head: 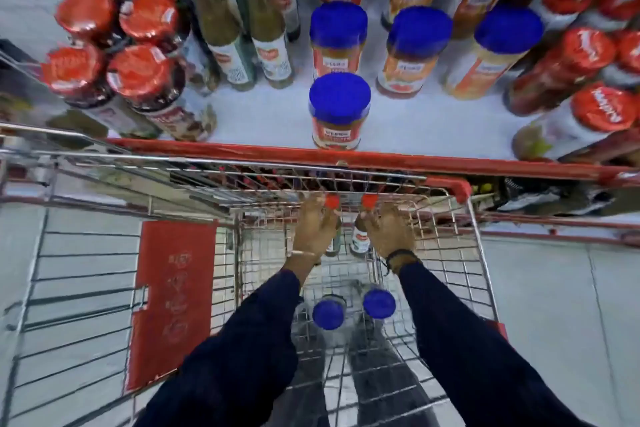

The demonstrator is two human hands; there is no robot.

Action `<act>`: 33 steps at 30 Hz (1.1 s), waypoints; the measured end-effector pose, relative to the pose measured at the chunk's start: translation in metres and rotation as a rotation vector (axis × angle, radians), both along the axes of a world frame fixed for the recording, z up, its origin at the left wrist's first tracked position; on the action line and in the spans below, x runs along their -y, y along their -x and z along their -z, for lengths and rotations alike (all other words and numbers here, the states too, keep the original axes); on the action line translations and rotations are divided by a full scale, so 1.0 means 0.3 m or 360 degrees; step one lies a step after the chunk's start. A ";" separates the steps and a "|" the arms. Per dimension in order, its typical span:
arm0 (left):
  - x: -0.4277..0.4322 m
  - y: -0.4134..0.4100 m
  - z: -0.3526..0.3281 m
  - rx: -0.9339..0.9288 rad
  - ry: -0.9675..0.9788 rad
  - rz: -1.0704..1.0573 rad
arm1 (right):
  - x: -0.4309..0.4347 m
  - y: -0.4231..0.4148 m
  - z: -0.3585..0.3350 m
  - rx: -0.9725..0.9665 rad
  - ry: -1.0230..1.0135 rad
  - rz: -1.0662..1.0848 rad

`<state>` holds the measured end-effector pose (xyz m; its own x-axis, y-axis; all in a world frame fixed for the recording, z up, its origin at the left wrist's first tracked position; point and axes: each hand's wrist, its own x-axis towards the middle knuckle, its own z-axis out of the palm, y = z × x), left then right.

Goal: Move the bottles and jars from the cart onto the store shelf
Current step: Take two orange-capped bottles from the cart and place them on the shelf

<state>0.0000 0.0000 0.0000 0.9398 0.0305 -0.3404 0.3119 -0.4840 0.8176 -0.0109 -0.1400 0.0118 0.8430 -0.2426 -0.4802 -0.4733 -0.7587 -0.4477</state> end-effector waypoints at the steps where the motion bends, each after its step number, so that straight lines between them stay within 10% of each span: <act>1: 0.012 -0.025 0.026 -0.0089 0.0010 -0.0040 | -0.005 -0.016 0.022 -0.0033 -0.0015 0.0049; 13: 0.082 -0.070 0.190 -0.0230 -0.0150 -0.0392 | -0.053 -0.083 0.255 0.0248 -0.0395 0.0816; 33: -0.215 0.233 -0.331 0.0324 0.0062 -0.0095 | -0.079 0.192 -0.350 0.0601 -0.0867 0.0041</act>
